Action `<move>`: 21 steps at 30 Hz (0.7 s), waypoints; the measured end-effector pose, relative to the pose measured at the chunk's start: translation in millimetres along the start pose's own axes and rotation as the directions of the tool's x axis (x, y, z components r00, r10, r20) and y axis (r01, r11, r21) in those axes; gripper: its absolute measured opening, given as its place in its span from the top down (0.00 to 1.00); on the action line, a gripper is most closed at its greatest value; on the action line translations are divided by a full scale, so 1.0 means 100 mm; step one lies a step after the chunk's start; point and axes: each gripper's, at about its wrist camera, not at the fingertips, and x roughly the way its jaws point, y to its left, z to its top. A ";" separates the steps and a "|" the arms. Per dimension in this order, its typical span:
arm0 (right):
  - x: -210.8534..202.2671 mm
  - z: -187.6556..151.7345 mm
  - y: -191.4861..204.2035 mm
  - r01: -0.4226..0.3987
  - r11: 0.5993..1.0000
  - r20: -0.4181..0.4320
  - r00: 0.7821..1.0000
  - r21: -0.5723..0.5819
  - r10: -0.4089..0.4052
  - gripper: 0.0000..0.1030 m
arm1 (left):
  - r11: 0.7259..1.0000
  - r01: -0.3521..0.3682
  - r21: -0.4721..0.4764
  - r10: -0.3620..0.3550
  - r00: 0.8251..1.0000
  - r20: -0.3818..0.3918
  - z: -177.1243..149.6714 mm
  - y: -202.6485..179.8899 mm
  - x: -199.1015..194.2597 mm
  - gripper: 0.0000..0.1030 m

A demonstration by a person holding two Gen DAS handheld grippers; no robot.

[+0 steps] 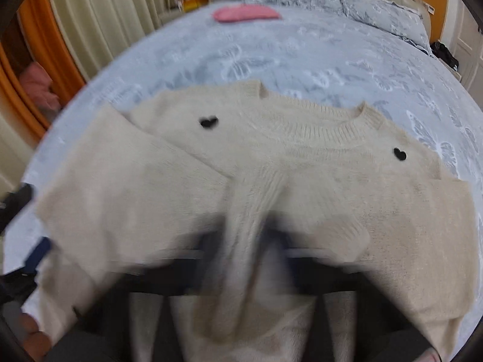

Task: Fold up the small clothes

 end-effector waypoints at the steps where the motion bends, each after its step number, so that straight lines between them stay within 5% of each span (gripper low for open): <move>1: -0.08 0.03 -0.07 -0.043 0.999 0.023 0.999 0.030 0.042 0.93 | 1.000 0.007 -0.007 -0.007 1.000 -0.009 0.01 0.01 0.01 0.12; 3: -0.53 0.13 -0.32 -0.147 0.981 0.149 0.981 0.123 0.128 0.93 | 1.000 0.022 -0.015 -0.022 1.000 -0.017 0.03 0.03 0.02 0.12; 5: -1.07 0.18 -0.70 -0.263 0.946 0.303 0.932 0.188 0.199 0.93 | 0.999 0.036 -0.025 -0.036 0.999 -0.014 0.04 0.03 0.03 0.12; 8: -1.39 -0.03 -1.37 -0.251 0.926 0.386 0.913 0.281 0.130 0.93 | 0.998 0.051 -0.033 -0.052 0.998 -0.030 0.04 0.03 0.06 0.12; 12: -0.71 -0.48 -2.11 -0.176 0.882 0.182 0.978 0.438 0.104 0.92 | 0.997 0.061 -0.041 -0.063 0.995 -0.071 -0.04 0.01 0.18 0.11; 13: -0.51 -0.65 -2.25 -0.205 0.846 0.133 0.978 0.492 0.160 0.92 | 0.998 0.058 -0.035 -0.060 0.996 -0.070 -0.06 0.00 0.19 0.10; 16: -0.45 -0.81 -2.32 -0.237 0.828 0.144 0.971 0.508 0.189 0.85 | 0.999 0.043 0.006 -0.042 0.997 -0.064 -0.12 -0.07 0.21 0.10; 21: -0.55 -0.81 -2.37 -0.261 0.823 0.191 0.963 0.505 0.188 0.58 | 0.992 0.121 -0.042 -0.124 0.988 -0.092 -0.15 -0.08 0.27 0.10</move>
